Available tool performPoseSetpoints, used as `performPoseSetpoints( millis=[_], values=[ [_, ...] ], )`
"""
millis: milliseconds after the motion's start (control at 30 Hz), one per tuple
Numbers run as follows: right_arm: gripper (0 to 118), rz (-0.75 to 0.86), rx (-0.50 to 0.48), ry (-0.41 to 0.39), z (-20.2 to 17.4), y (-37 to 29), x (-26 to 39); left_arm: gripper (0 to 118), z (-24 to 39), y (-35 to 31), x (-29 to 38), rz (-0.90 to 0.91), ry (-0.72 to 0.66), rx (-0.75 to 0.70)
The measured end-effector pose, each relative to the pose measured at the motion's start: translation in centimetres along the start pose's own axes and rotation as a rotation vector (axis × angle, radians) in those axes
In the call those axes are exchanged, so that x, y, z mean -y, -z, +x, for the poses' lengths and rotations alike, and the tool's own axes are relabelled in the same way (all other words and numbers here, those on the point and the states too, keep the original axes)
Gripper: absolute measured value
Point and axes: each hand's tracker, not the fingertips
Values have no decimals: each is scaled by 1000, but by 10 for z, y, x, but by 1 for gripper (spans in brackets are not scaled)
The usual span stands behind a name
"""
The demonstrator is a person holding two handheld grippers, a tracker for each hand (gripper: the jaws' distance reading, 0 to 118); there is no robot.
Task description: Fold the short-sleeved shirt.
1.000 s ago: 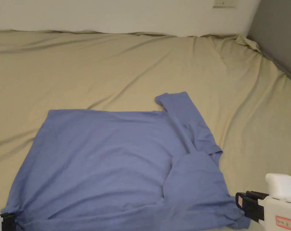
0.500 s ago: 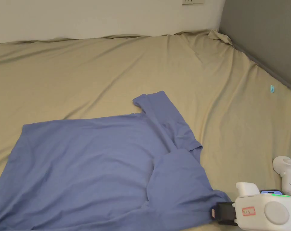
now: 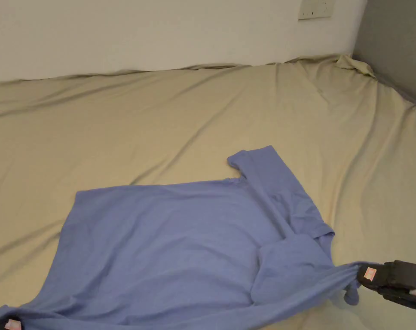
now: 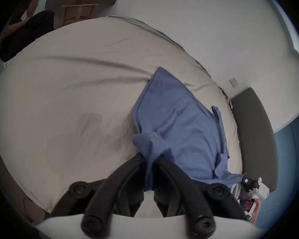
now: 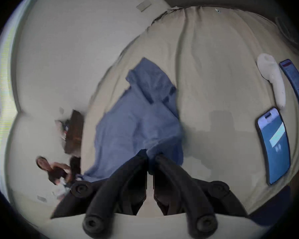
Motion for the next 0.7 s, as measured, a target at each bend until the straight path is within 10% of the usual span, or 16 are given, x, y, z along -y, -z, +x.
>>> performPoseSetpoints(
  millis=[200, 433, 567, 700],
  values=[
    [6, 16, 22, 101, -24, 69, -73, 5, 21, 59, -82, 22, -64, 9],
    [6, 43, 280, 99, -18, 167, -103, 10, 39, 177, -125, -81, -102, -134],
    [6, 6, 424, 52, -8, 220, -97, 104, 47, 229, -109, -71, 105, -338],
    [8, 49, 463, -84, -20, 225, -91, 118, 48, 247, -93, -30, 199, -349]
  ],
)
